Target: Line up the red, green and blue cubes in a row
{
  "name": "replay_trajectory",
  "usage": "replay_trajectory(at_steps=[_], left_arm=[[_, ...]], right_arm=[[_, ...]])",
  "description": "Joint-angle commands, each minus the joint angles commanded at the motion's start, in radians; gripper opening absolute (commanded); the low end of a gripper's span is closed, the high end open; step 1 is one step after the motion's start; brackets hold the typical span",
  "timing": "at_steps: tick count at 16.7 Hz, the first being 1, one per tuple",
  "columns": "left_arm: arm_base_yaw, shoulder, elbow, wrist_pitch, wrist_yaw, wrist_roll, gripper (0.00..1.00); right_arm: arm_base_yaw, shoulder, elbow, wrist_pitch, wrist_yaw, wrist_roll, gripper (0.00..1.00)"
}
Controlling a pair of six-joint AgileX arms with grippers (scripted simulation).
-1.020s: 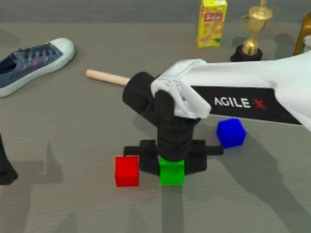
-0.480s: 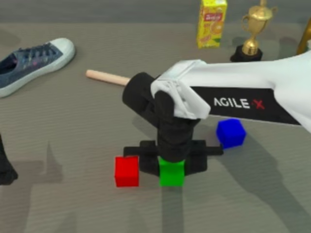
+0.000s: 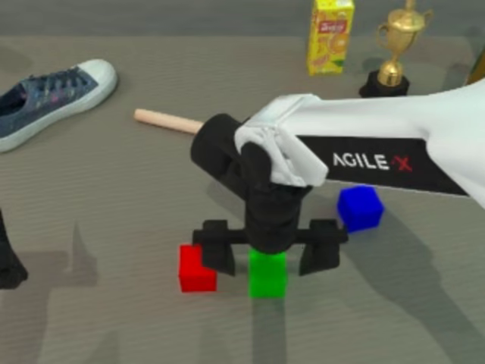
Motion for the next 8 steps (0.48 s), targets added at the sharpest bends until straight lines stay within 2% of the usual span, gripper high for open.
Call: replay_trajectory(at_steps=[8], left_arm=[[0.0, 0.0, 0.0, 0.0, 0.0, 0.0, 1.0]], right_arm=[[0.001, -0.005, 0.015, -0.018, 0.0, 0.0, 1.0]])
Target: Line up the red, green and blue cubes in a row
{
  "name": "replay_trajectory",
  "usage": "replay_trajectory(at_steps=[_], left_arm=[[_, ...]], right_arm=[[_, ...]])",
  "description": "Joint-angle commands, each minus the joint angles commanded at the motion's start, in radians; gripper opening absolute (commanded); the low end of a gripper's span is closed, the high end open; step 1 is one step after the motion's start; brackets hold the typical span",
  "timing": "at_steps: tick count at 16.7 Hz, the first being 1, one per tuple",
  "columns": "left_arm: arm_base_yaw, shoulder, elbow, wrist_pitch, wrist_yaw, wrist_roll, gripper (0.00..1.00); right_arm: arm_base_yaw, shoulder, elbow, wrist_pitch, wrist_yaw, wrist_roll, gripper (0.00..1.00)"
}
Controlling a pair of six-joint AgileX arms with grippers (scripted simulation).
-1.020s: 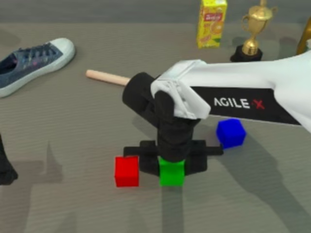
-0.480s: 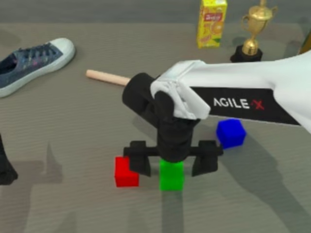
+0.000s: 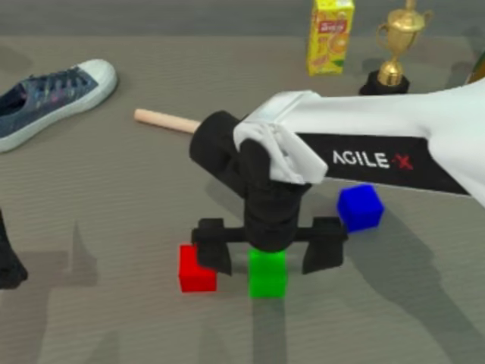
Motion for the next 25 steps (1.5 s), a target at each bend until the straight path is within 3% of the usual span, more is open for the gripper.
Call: replay_trajectory(at_steps=[7, 14, 25], left_arm=[[0.0, 0.0, 0.0, 0.0, 0.0, 0.0, 1.0], [0.0, 0.0, 0.0, 0.0, 0.0, 0.0, 1.0], [0.0, 0.0, 0.0, 0.0, 0.0, 0.0, 1.0]], right_arm=[[0.007, -0.069, 0.143, -0.216, -0.001, -0.001, 1.0], [-0.021, -0.068, 0.146, -0.218, 0.0, -0.039, 1.0], [-0.336, -0.046, 0.134, -0.195, -0.006, -0.585, 1.0]])
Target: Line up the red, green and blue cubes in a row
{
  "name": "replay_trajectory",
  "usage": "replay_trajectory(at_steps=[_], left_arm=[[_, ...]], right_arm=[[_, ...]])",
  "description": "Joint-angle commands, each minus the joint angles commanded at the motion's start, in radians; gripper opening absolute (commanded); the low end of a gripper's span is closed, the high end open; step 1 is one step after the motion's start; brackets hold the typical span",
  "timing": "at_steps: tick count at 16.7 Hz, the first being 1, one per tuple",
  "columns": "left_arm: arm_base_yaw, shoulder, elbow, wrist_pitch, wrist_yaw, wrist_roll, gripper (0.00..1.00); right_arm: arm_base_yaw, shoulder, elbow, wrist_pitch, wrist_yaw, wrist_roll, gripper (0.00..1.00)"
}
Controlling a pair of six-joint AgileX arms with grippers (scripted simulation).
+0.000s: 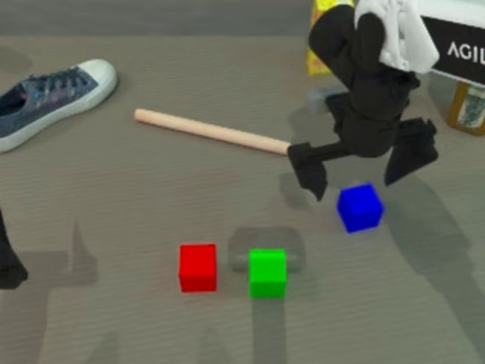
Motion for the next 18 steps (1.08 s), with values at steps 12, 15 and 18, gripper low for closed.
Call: replay_trajectory(at_steps=[12, 15, 18], left_arm=[[0.0, 0.0, 0.0, 0.0, 0.0, 0.0, 1.0], [0.0, 0.0, 0.0, 0.0, 0.0, 0.0, 1.0], [0.0, 0.0, 0.0, 0.0, 0.0, 0.0, 1.0]], right_arm=[[-0.041, 0.042, -0.071, 0.121, 0.001, -0.059, 1.0], [-0.041, 0.092, -0.144, 0.252, 0.001, -0.059, 1.0], [-0.041, 0.12, -0.177, 0.304, 0.002, -0.059, 1.0]])
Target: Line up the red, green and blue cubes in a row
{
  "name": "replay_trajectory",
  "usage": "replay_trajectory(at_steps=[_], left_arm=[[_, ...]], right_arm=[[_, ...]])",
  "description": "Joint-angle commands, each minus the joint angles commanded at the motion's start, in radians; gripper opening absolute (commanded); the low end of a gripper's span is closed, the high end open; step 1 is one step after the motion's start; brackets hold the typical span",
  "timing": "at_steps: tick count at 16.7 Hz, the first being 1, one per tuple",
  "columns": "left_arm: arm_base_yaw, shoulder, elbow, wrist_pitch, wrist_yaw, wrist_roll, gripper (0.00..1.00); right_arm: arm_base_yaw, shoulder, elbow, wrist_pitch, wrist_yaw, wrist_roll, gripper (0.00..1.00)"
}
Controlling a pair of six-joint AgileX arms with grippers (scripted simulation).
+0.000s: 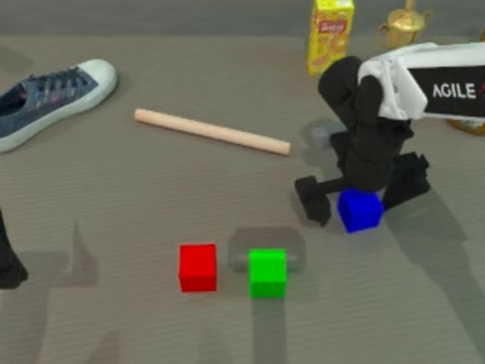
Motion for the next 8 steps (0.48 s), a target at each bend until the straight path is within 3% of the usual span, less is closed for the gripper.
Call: replay_trajectory(at_steps=[3, 8], left_arm=[[0.0, 0.0, 0.0, 0.0, 0.0, 0.0, 1.0], [0.0, 0.0, 0.0, 0.0, 0.0, 0.0, 1.0]], right_arm=[[0.0, 0.0, 0.0, 0.0, 0.0, 0.0, 1.0], [0.0, 0.0, 0.0, 0.0, 0.0, 0.0, 0.62]])
